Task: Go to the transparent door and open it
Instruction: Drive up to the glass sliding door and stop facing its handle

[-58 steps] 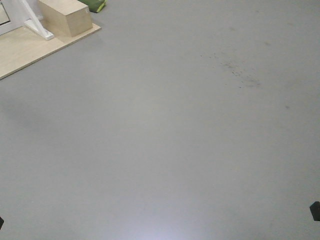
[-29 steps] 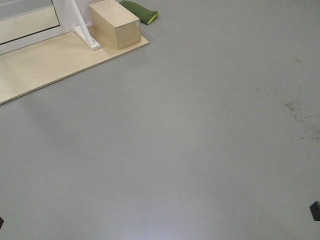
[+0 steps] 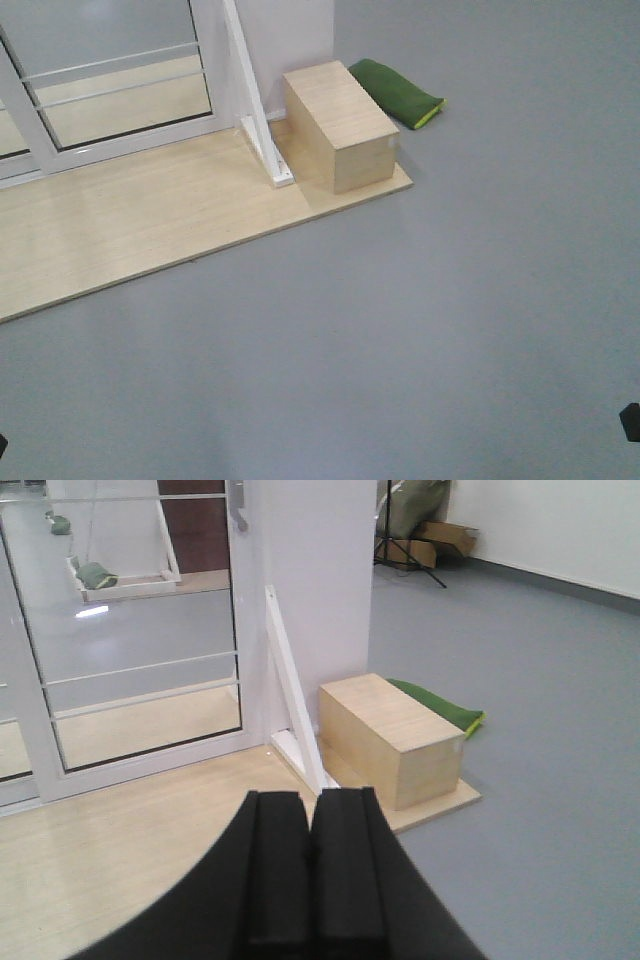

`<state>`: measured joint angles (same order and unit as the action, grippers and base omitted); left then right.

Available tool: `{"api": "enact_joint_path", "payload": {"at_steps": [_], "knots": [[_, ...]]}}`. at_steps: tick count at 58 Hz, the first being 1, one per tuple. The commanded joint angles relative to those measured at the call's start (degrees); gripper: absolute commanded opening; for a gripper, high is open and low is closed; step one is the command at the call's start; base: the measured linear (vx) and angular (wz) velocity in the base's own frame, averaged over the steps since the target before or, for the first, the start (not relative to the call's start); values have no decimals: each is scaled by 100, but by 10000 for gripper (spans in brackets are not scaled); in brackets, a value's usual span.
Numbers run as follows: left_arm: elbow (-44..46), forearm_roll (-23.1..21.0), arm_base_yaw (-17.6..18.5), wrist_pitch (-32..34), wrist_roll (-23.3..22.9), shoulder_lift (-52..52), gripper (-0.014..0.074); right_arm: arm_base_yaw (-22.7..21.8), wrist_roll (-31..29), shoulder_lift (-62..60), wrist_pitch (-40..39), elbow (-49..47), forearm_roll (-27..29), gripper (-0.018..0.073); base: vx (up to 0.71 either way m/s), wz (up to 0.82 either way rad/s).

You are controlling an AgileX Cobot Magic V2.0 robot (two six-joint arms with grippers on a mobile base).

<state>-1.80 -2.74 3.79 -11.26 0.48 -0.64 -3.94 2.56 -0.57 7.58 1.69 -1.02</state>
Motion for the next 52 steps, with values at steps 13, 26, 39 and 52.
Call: {"api": "enact_joint_path", "payload": {"at_steps": [13,26,39,52], "knots": [[-83,-19,-3,463,-48,-85,-3,-21,2,-89,-479,25,-15,-9,72,38],[-83,-19,-3,463,-48,-85,-3,-21,2,-89,-479,25,-15,-9,69,39],[-83,-19,-3,463,-48,-85,-3,-21,2,-89,-479,25,-15,-9,63,38],[-83,-19,-3,463,-48,-85,-3,-21,2,-89,-479,25,-15,-9,56,32]]}}
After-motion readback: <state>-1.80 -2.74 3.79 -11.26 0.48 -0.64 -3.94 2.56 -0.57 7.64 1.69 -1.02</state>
